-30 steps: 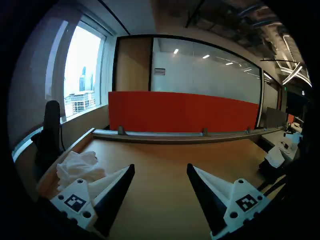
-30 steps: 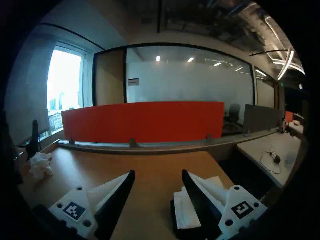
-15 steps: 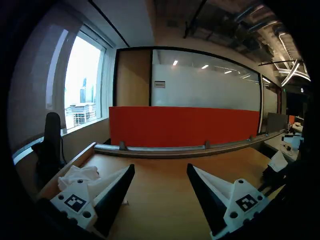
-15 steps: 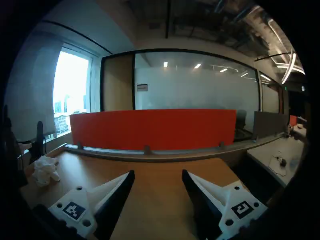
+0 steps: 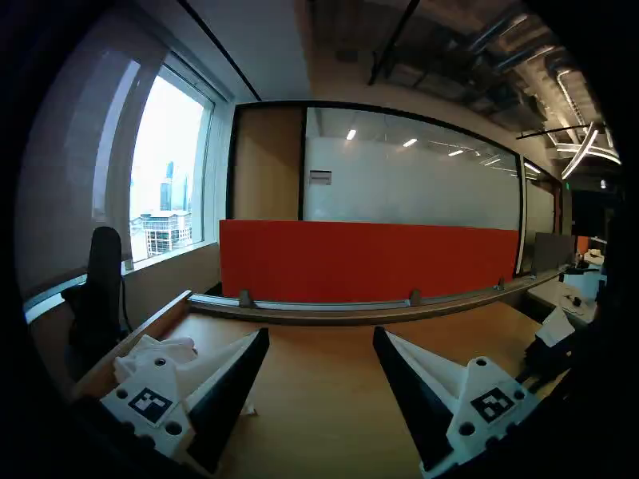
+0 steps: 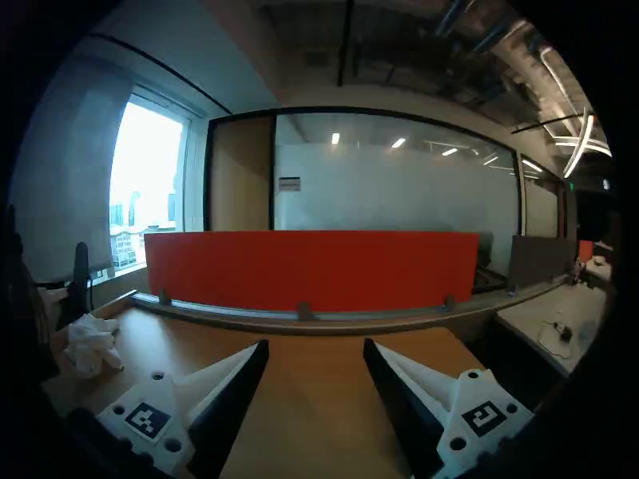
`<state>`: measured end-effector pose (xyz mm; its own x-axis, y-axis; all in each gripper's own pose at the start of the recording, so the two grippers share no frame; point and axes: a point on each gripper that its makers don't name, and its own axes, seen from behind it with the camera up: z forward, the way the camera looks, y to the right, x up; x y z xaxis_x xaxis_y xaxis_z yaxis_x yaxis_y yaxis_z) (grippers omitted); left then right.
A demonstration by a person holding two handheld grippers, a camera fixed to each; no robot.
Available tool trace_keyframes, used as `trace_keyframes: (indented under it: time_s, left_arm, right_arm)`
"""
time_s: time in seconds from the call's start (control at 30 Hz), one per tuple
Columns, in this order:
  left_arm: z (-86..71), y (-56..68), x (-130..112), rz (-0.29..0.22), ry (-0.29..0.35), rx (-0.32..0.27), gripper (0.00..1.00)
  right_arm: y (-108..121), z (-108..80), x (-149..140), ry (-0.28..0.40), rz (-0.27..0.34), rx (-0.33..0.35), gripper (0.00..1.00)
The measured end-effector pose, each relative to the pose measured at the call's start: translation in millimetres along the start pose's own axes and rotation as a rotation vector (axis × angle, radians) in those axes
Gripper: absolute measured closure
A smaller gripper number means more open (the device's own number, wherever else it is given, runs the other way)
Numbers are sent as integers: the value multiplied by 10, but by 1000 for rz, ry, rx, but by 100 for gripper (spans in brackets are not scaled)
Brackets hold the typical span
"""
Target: Fold towel
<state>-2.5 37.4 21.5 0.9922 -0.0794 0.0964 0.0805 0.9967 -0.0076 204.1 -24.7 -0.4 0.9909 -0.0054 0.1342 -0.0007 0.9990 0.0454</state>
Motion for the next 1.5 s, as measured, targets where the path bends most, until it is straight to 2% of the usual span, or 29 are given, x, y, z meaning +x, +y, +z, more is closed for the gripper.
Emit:
trace_keyframes:
  time_s: [0.27,0.47,0.6,0.7,0.87,1.0,1.27,1.5]
  left_arm:
    - [2,-60,-61,-4,18,12,3]
    - [-34,31,-145,15,34,-9,3]
    - [-50,9,-240,18,47,-10,3]
    - [-49,-37,-343,27,53,-2,3]
    - [-38,-38,-547,44,77,-10,3]
    - [-19,-49,-737,36,98,-16,3]
    - [51,-234,-1121,43,116,15,3]
    - [93,-319,-1449,30,121,21,3]
  right_arm:
    - [-99,-8,73,4,9,-10,9]
    - [-197,-27,114,5,20,-6,8]
    - [-266,-40,148,12,25,-3,8]
    - [-338,-49,150,18,23,2,8]
    - [-485,-43,46,12,13,29,8]
    - [-551,-21,-18,14,9,38,8]
    - [-621,59,-119,20,13,33,8]
    - [-668,116,-253,25,-14,20,8]
